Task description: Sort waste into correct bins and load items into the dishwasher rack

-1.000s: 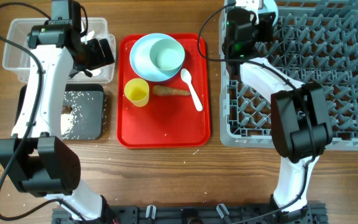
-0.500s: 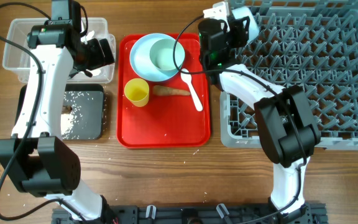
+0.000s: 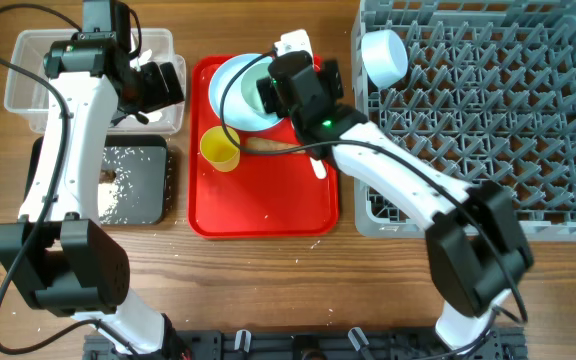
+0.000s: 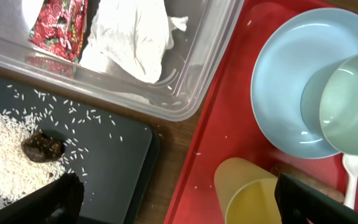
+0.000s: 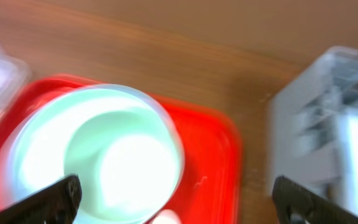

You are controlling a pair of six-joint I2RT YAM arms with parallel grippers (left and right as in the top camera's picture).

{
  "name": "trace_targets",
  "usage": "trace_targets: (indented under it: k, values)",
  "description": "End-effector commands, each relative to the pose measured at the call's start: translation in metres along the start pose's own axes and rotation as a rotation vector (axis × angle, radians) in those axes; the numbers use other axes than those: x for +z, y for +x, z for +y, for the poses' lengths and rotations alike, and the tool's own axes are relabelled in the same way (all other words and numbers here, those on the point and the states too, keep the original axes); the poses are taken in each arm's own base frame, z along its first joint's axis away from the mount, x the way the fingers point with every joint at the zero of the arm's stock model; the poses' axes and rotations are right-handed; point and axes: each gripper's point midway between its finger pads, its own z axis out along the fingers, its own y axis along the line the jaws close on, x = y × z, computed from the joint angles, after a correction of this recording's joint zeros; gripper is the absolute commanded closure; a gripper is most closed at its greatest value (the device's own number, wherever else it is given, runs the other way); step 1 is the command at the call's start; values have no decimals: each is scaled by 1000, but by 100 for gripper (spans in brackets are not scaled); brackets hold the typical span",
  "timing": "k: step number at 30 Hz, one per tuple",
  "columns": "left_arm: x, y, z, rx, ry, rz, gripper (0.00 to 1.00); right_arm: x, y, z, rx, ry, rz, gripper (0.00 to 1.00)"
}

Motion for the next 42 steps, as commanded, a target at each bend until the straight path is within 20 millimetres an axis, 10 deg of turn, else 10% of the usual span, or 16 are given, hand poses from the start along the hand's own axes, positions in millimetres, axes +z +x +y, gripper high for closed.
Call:
trace_targets:
  k: [1, 13, 20, 27, 42]
  values:
    - [-13, -7, 0, -1, 9, -39, 0, -28, 22, 32, 356, -221, 189, 0]
    - [-13, -7, 0, -1, 9, -40, 0, -50, 60, 56, 270, -391, 402, 3]
    - [-13, -7, 0, -1, 9, -39, 0, -89, -50, 10, 282, -334, 270, 4]
    - [-13, -7, 0, -1, 9, -40, 0, -68, -65, -16, 364, -174, 179, 5]
    - [-13, -7, 0, -1, 9, -40, 0, 85, 76, 6, 368, -29, 434, 62]
